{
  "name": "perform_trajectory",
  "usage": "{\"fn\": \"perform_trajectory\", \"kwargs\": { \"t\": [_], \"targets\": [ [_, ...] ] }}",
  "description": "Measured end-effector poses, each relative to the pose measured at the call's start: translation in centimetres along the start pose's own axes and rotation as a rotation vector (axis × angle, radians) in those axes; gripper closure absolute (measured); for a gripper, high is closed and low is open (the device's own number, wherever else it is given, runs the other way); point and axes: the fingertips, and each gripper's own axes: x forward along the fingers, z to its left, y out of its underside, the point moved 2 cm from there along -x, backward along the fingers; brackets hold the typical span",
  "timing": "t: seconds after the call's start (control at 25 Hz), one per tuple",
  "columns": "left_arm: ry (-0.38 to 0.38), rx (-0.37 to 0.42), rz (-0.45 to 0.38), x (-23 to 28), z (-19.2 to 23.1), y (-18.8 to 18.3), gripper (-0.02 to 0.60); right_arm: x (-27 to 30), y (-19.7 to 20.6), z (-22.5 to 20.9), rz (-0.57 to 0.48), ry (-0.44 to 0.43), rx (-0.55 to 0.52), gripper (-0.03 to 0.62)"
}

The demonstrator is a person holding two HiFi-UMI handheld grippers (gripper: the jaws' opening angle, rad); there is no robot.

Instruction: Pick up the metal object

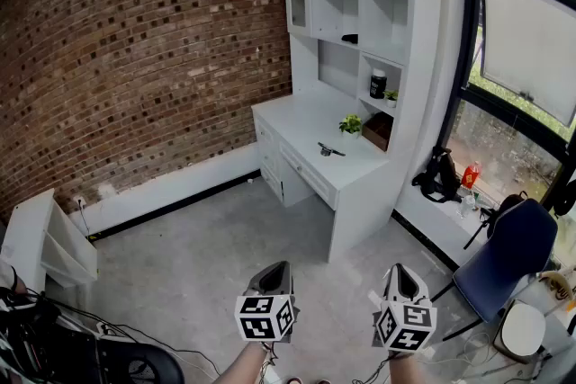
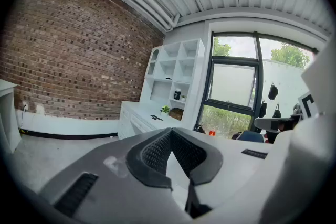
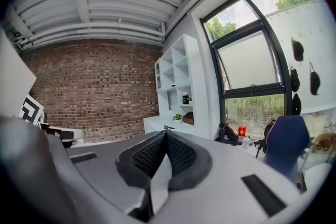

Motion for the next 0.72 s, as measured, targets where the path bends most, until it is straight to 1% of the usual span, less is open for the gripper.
{"fn": "perform_trajectory", "kwargs": {
  "t": [0.32,0.52,0.72],
  "targets": [
    [-0.021,-0.003,-0.001,-0.8,0.1,0.3,0.575,-0.6,0.3,0.0,0.01,-0.002,-0.007,0.592],
    [-0.026,-0.007,0.01,-1.3,0.0,0.9,0.575,-0.8,0.7,0.3,0.01,-0.026,-0.002,0.592],
    [-0.03,-0.005,-0.002,-1.5,-0.1,1.0,0.575,-1.3,1.5,0.2,0.033,-0.011,-0.012,0.592]
  ]
}}
